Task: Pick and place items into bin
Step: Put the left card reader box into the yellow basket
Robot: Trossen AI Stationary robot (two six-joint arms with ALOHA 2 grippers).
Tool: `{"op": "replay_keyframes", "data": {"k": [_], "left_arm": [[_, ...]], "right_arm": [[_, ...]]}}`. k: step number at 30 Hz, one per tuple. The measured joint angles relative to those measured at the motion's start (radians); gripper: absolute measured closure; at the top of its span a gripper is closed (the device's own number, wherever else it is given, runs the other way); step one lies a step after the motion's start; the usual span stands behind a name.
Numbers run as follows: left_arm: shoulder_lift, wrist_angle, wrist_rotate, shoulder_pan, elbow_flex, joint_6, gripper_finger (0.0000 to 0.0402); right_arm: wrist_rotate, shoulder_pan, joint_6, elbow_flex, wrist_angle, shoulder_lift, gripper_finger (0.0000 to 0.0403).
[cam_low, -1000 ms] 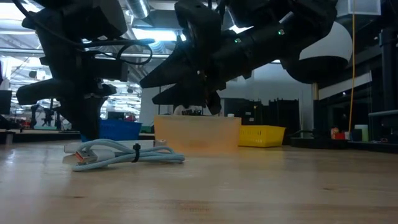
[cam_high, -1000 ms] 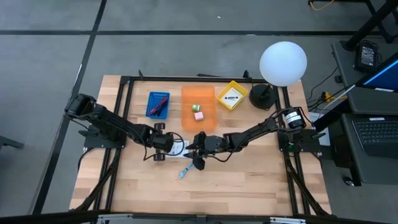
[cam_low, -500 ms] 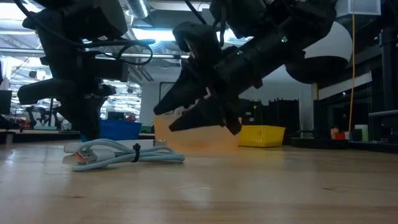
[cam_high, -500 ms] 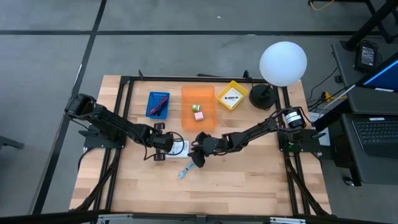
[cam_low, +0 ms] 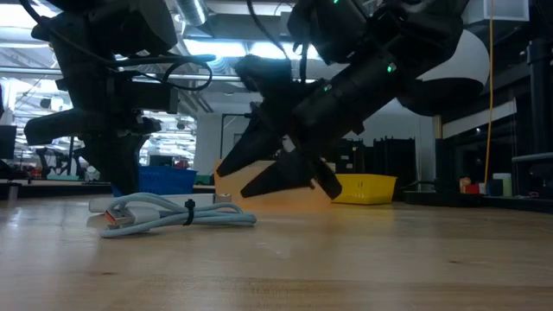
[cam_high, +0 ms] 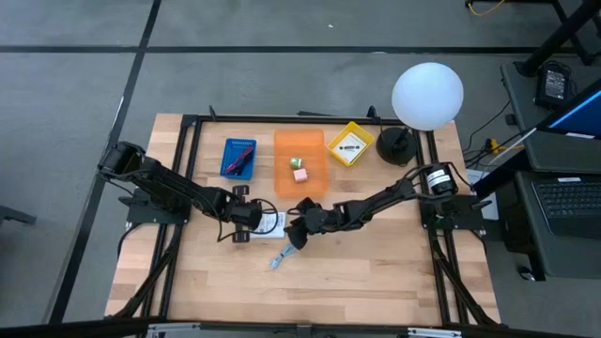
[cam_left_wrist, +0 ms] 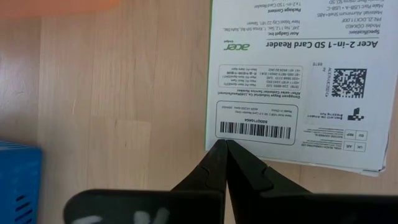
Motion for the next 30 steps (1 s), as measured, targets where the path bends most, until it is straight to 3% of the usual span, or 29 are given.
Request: {"op": "replay_keyframes", "data": {"k": [12, 22, 30], "left_arm": [[0.0, -0.002, -0.001, 0.0, -0.001, 0.0, 0.04], [0.0, 0.0, -0.008, 0.0, -0.001, -0.001, 0.04], [0.0, -0.005, -0.021, 0.0, -0.002, -0.002, 0.04]], "right_arm": [[-0.021, -0.005, -0.022, 0.117, 0.003, 0.122, 0.0229], [-0.026, -0.005, -0.029, 0.13, -0.006, 0.124, 0.0229], [-0.055, 0.003, -0.109, 0.129, 0.108, 0.126, 0.0229]]}}
